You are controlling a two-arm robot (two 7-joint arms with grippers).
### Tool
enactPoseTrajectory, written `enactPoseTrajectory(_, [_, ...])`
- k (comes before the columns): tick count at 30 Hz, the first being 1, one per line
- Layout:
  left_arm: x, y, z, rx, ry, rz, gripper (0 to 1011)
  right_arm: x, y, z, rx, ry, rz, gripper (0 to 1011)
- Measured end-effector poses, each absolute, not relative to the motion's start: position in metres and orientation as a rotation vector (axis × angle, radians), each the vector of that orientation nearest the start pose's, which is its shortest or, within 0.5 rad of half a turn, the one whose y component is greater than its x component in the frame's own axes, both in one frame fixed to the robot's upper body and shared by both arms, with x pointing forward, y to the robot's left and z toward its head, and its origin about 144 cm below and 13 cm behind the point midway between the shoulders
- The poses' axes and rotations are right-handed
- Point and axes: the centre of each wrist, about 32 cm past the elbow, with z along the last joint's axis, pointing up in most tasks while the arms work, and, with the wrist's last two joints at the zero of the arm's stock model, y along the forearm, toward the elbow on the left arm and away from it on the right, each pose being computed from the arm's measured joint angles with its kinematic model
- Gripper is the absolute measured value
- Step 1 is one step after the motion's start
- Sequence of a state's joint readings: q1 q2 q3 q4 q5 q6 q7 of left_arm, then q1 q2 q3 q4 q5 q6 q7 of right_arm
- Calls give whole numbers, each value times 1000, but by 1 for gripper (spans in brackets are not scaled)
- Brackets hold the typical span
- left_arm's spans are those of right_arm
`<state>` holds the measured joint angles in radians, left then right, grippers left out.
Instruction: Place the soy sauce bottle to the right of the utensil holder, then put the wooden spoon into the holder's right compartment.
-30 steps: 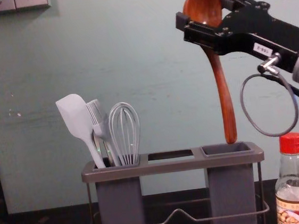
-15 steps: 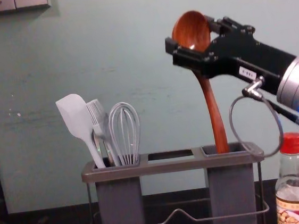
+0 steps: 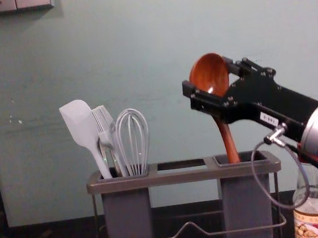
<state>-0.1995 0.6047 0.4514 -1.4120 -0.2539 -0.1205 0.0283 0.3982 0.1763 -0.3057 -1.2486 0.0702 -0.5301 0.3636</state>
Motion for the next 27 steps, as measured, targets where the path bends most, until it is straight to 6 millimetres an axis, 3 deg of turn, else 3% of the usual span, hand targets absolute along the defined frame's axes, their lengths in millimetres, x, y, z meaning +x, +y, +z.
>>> enactPoseTrajectory(15, [489, 310, 1140, 304, -285, 1248, 1005, 552, -207, 1168, 188, -526, -914, 847])
enactPoseTrajectory(22, [489, 310, 1140, 304, -285, 1248, 1005, 554, -207, 1177, 206, -541, -932, 1002])
enactPoseTrajectory(27, [489, 310, 1140, 304, -285, 1248, 1005, 554, -207, 1185, 238, -546, -955, 1004])
